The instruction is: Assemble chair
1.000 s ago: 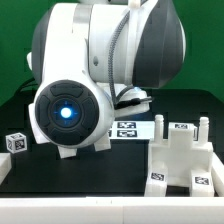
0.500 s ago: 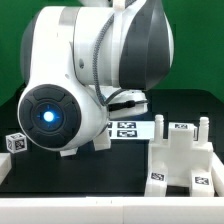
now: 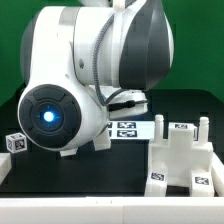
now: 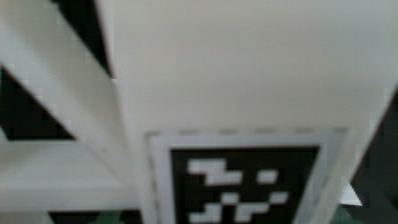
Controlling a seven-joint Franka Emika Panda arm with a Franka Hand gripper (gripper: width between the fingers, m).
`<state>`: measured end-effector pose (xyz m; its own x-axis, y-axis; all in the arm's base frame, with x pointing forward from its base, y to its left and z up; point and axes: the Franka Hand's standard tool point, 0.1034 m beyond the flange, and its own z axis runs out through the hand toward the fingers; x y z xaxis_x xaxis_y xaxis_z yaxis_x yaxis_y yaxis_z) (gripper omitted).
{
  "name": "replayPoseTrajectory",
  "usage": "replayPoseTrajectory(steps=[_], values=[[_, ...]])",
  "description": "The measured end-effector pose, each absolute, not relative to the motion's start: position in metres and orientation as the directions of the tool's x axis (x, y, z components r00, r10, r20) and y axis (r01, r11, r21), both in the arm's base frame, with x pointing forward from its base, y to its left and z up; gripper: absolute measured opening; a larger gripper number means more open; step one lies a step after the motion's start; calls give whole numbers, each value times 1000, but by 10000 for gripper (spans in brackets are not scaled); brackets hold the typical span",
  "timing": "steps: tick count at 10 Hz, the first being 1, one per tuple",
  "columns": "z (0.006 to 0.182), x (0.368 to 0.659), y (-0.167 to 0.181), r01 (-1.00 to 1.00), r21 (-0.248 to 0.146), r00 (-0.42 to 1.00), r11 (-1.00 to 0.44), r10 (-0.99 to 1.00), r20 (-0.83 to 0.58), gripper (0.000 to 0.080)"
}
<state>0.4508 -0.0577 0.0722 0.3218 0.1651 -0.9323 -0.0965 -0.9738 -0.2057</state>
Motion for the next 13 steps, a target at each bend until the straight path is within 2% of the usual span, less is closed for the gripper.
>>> replayPoseTrajectory(steps=[4, 9, 13], values=[[66, 448, -52, -114, -124, 298, -986, 85, -951, 284], [65, 447, -56, -119, -112, 295, -987, 72, -953, 284], [65, 444, -64, -120, -123, 288, -985, 84, -954, 284]])
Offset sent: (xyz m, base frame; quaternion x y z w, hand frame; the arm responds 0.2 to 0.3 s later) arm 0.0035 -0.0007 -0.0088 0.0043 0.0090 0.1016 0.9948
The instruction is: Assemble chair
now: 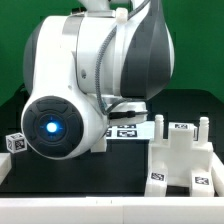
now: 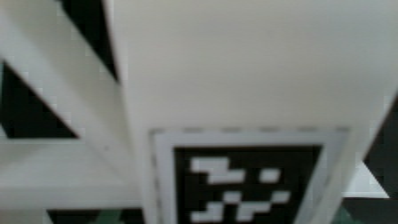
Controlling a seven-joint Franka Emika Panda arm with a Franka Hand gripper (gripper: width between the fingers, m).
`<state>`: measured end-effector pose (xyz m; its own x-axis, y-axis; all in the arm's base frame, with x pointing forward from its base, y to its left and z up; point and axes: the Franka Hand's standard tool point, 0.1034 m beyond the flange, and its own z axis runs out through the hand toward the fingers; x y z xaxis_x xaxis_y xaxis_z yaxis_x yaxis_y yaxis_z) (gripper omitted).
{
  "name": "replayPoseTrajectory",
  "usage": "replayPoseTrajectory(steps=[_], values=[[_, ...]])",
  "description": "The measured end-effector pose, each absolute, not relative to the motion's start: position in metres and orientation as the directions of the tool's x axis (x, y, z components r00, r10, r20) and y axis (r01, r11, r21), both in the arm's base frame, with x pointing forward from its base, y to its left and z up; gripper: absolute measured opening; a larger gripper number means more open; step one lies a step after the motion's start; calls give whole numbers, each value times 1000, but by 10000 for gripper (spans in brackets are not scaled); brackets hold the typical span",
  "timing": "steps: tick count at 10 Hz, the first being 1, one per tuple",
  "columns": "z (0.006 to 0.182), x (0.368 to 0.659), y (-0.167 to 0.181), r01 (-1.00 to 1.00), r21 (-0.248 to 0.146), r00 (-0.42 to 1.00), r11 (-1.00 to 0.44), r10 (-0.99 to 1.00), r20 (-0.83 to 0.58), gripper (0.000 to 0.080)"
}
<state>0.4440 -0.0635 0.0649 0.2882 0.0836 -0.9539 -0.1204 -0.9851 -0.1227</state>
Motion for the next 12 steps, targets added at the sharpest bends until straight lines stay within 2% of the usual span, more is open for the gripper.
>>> replayPoseTrajectory(steps=[7, 9, 10, 12], values=[[65, 444, -64, -121, -122, 288, -985, 83, -954, 284], [65, 444, -64, -121, -123, 288, -985, 84, -954, 536], [65, 444, -63, -121, -123, 288, -985, 84, -954, 613], [65, 444, -63, -121, -123, 288, -985, 84, -954, 642]])
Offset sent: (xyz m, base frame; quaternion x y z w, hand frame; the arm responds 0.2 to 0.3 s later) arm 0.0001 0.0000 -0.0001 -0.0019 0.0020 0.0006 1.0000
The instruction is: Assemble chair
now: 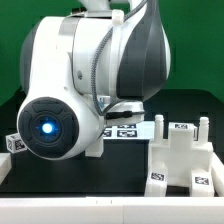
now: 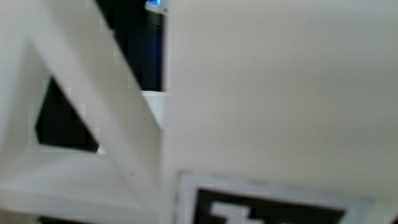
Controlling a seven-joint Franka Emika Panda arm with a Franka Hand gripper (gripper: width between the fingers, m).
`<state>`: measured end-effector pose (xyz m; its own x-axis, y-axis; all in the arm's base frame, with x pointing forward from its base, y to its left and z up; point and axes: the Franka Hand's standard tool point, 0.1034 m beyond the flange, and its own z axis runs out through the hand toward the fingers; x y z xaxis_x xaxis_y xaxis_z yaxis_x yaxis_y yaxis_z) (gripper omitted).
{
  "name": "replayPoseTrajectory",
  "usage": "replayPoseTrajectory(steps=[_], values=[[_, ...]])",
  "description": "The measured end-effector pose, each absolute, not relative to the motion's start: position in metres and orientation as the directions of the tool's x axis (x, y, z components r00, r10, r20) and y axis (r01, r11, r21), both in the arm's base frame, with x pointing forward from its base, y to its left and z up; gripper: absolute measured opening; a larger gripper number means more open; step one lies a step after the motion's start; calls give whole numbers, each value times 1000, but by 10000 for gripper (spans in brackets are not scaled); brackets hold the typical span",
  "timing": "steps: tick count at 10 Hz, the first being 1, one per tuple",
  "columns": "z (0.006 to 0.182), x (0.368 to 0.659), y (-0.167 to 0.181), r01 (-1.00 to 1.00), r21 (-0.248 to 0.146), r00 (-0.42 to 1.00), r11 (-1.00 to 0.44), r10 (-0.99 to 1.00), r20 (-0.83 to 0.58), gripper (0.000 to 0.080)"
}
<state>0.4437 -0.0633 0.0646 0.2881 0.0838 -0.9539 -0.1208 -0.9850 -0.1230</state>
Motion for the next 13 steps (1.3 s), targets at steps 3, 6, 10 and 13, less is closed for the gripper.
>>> replayPoseTrajectory(steps=[3, 6, 10, 13], values=[[65, 444, -63, -121, -123, 288, -985, 84, -954, 649], [64, 449, -63, -116, -123, 310, -986, 82, -947, 649], [70, 484, -67, -99, -127, 581, -987, 46, -812, 649], [90, 499, -72, -91, -133, 677, -987, 37, -735, 649]])
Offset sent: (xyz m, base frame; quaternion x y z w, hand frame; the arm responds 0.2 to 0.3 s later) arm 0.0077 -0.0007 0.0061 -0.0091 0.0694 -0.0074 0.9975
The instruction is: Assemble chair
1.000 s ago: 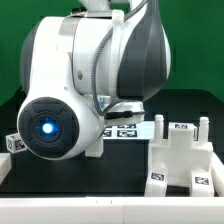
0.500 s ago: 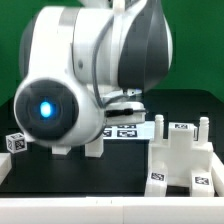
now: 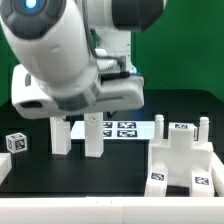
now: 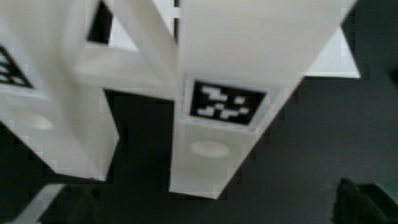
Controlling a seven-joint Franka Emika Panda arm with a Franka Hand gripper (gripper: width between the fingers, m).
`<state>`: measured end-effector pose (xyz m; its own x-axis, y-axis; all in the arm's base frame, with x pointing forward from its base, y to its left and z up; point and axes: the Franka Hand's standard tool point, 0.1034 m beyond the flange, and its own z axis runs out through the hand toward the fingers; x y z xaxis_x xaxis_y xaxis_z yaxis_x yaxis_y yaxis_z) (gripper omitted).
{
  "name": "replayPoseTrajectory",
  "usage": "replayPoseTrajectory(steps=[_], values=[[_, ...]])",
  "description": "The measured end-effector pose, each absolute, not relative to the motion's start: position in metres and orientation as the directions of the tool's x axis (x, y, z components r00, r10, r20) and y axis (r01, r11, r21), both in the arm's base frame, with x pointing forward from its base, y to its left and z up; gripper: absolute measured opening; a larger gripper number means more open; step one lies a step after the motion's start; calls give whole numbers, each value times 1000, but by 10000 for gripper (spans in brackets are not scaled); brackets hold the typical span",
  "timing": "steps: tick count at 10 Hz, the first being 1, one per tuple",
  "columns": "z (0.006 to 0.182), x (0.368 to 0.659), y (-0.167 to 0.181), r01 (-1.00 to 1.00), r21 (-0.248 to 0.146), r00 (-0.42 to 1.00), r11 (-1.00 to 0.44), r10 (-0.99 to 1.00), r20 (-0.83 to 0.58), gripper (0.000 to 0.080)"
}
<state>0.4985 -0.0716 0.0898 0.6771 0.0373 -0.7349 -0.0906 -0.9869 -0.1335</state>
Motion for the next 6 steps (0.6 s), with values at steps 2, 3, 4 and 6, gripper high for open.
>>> replayPoseTrajectory(steps=[2, 3, 4, 6], values=[[85, 497, -70, -89, -133, 671, -987, 39, -740, 649], [85, 497, -70, -89, -133, 671, -987, 39, -740, 649], [85, 496, -71, -90, -134, 670, -987, 40, -741, 649], [89, 498, -87, -109, -170, 649, -979, 59, -758, 649]])
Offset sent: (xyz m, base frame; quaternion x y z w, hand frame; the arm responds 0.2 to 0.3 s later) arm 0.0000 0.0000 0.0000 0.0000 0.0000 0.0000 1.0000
